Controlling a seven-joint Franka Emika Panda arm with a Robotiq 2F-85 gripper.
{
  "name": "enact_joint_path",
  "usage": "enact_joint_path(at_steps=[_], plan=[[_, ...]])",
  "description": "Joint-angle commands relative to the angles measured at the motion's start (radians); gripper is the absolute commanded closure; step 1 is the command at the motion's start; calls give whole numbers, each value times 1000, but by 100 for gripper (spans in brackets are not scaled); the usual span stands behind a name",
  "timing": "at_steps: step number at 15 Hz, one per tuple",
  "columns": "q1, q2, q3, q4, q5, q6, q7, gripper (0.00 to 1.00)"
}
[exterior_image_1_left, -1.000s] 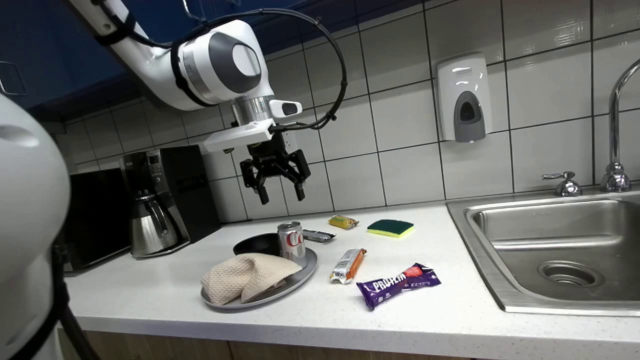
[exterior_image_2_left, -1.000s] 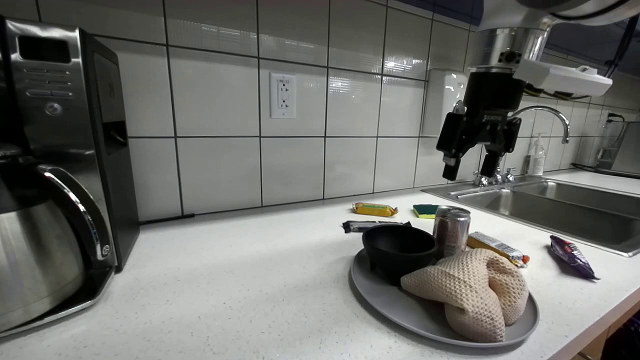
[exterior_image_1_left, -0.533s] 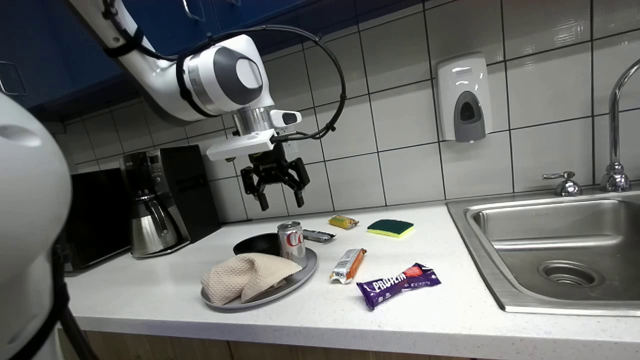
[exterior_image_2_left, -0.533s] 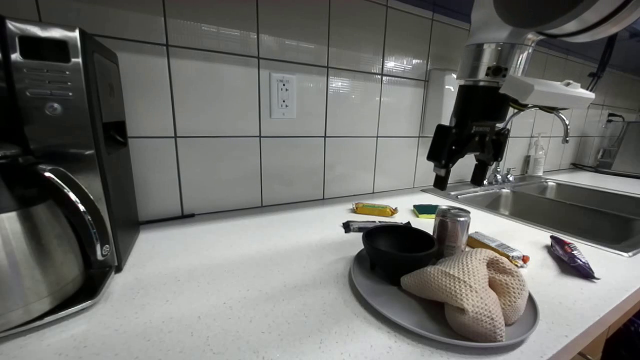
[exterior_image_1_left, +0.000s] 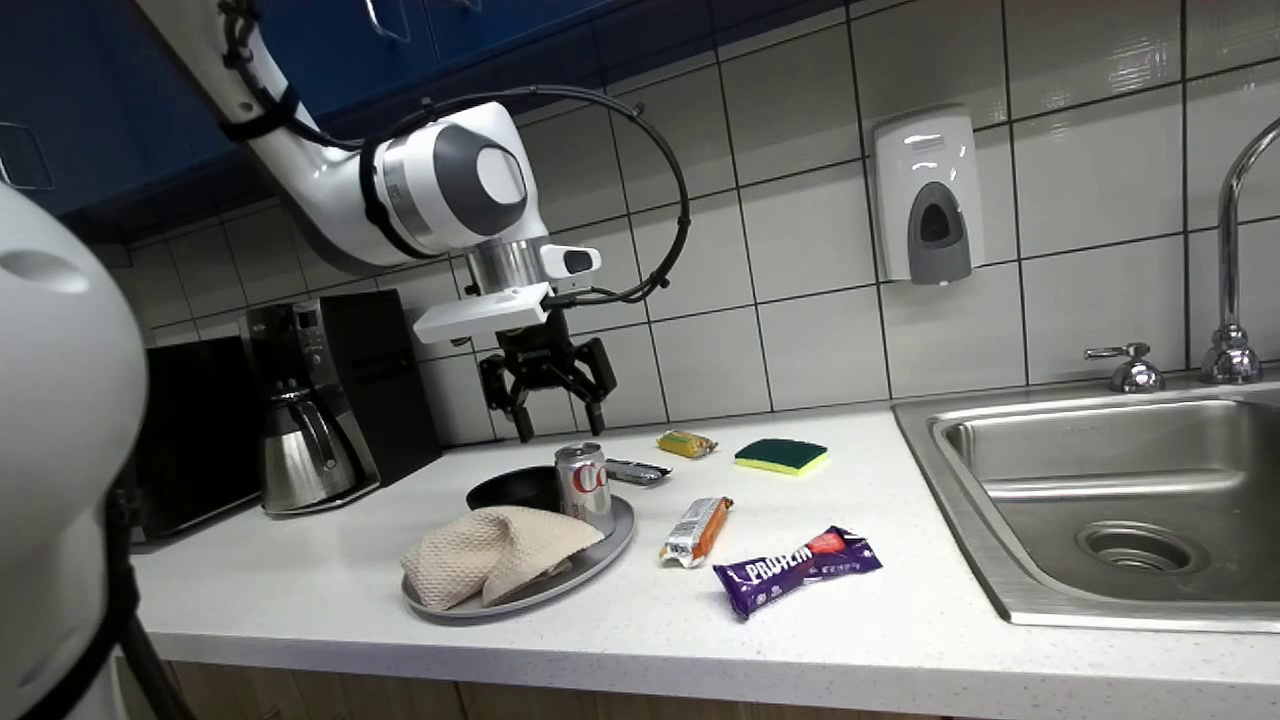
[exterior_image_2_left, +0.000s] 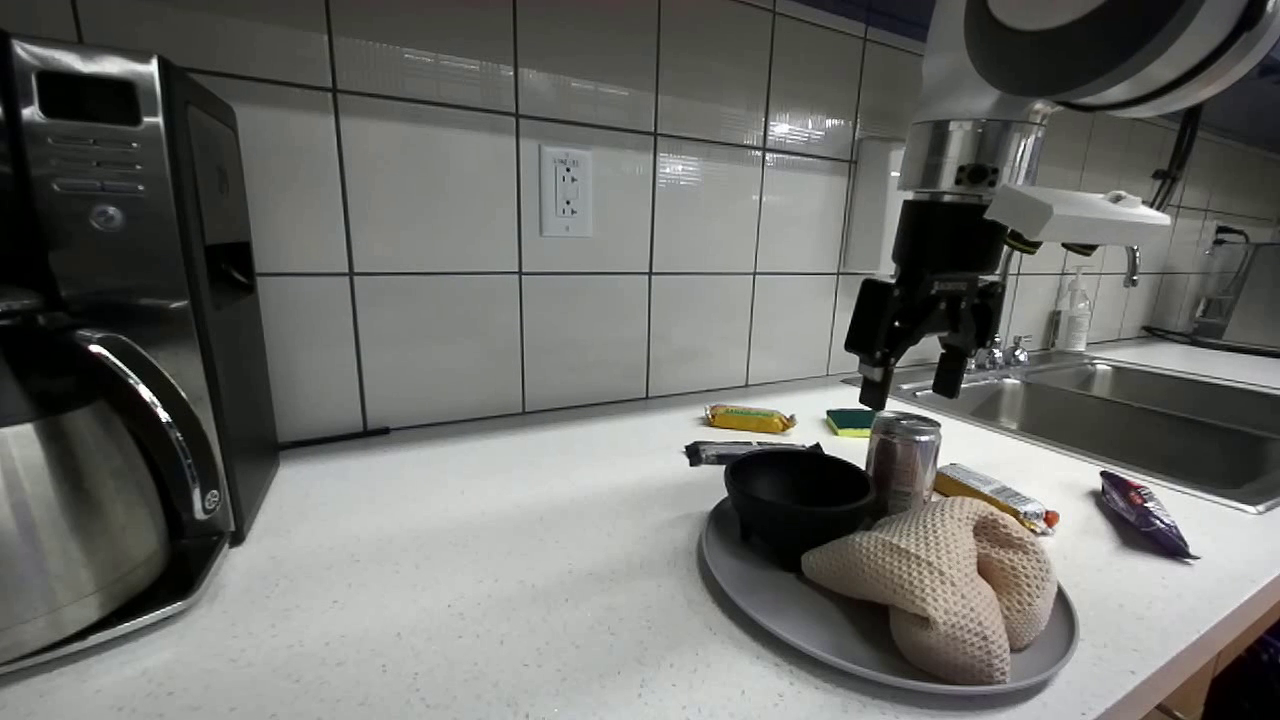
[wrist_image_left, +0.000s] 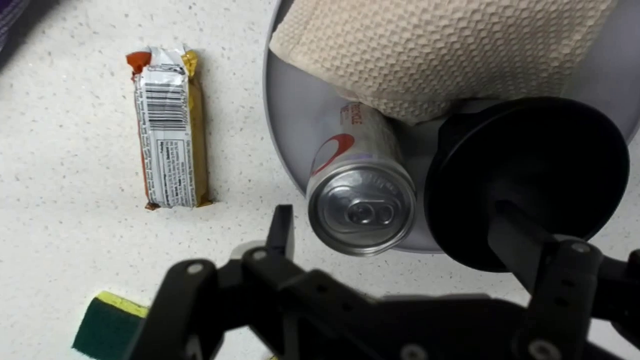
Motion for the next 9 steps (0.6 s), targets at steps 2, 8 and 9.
enact_joint_path(at_steps=[2,8,9], plan=[[0,35,8,19,-24,15,30,0],[-3,67,4,22,-37,32,38,0],[-3,71,4,23,-37,35,39,0]])
